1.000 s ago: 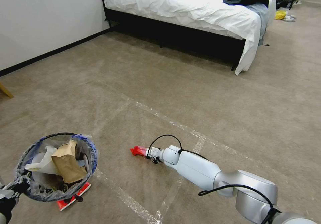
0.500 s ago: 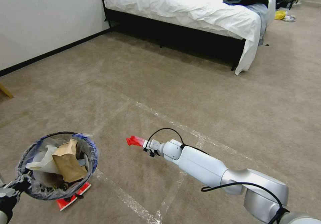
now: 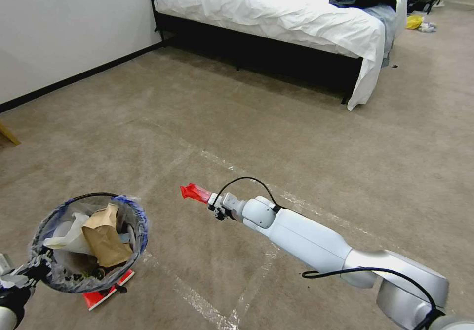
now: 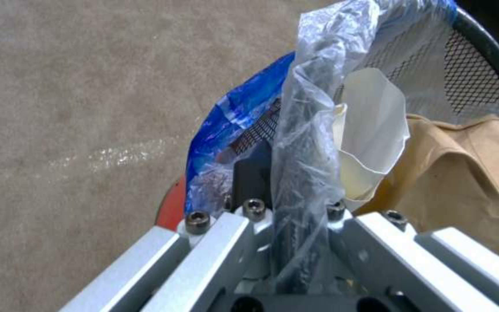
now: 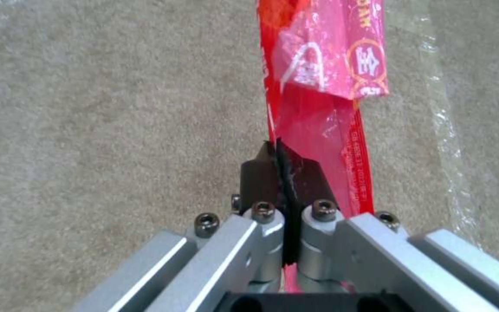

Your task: Pick up the trash bin and place the garbage on the floor into it.

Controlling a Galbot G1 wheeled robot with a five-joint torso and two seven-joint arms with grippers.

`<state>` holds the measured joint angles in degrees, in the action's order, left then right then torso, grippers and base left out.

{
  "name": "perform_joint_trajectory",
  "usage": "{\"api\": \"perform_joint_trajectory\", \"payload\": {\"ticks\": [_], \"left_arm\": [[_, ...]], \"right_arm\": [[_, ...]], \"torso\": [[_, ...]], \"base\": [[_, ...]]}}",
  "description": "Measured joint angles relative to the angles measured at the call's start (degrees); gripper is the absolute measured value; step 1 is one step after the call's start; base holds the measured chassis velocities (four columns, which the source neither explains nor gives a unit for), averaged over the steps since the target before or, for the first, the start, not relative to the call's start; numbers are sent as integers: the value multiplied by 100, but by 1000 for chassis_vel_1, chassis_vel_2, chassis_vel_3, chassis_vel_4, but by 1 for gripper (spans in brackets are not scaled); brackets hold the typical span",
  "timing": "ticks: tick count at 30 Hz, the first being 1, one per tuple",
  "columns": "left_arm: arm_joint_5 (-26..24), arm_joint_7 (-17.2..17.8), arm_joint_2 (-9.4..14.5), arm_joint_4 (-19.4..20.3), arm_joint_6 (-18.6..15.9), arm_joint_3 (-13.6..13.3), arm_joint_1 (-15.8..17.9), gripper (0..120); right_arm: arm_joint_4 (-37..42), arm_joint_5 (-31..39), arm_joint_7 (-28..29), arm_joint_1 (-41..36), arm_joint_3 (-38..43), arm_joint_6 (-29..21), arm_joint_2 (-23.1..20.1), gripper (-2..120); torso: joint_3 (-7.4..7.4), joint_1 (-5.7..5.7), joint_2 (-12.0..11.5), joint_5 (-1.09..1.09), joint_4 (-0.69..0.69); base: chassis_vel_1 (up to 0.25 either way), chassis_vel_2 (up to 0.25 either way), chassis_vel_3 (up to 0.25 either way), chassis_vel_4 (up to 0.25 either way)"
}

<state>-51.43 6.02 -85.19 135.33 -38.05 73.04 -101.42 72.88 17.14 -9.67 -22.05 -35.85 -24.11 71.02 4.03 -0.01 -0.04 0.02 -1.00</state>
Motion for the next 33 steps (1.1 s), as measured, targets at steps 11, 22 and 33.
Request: {"api": "perform_joint_trajectory", "payload": {"ticks": [11,22,33], "left_arm": [[3,0,71,9,-31,-73,27,1],[-2,-5,120,-1,-33,-66,20,1],[-10,1,145,-9,-38,-46,37,1]], "right_arm": [[1634,452,268,-383,707,-35,-1064,0],[3300,1506,710,-203,1155,239,-1227,0],[4178,3427,1227,410,795,857,-580,0]], "torso": [[0,0,0,1,-4],[0,0,0,0,0],[0,0,0,-2,0]], "base": [[0,0,0,0],[0,0,0,0],[0,0,0,0]]}}
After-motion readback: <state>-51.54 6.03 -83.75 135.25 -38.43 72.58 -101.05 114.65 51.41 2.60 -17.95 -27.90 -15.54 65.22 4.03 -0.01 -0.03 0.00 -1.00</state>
